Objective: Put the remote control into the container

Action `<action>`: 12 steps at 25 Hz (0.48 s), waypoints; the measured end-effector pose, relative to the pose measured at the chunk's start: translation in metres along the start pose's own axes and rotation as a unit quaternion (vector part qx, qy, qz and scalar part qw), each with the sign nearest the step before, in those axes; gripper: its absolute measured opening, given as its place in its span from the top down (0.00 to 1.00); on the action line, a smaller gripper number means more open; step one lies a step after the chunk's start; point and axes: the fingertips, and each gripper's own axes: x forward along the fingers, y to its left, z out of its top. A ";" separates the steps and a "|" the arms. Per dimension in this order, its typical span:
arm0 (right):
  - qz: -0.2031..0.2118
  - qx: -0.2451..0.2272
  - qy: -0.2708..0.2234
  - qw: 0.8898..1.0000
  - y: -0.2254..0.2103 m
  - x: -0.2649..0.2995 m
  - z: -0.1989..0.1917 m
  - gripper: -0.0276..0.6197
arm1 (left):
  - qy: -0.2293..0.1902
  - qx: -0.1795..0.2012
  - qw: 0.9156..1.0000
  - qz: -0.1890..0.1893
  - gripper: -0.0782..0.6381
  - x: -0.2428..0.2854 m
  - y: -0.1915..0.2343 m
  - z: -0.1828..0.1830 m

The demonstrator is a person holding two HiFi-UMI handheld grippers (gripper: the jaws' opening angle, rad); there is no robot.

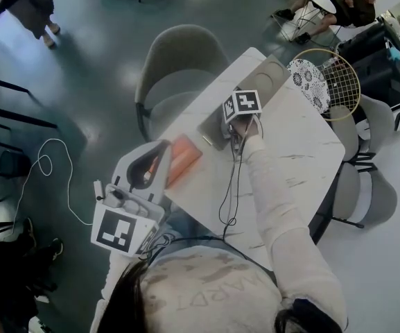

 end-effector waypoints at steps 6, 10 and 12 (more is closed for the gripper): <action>-0.003 -0.030 0.012 0.999 0.004 0.003 -0.001 0.77 | -0.001 -0.001 1.000 0.002 0.87 -0.001 0.003 0.001; 0.010 -0.031 0.006 0.999 0.004 0.001 0.000 0.76 | -0.002 -0.002 1.000 0.001 0.87 -0.001 0.006 0.000; 0.020 -0.027 0.002 0.999 0.004 -0.002 0.001 0.76 | -0.003 -0.001 1.000 0.001 0.87 -0.001 0.006 0.001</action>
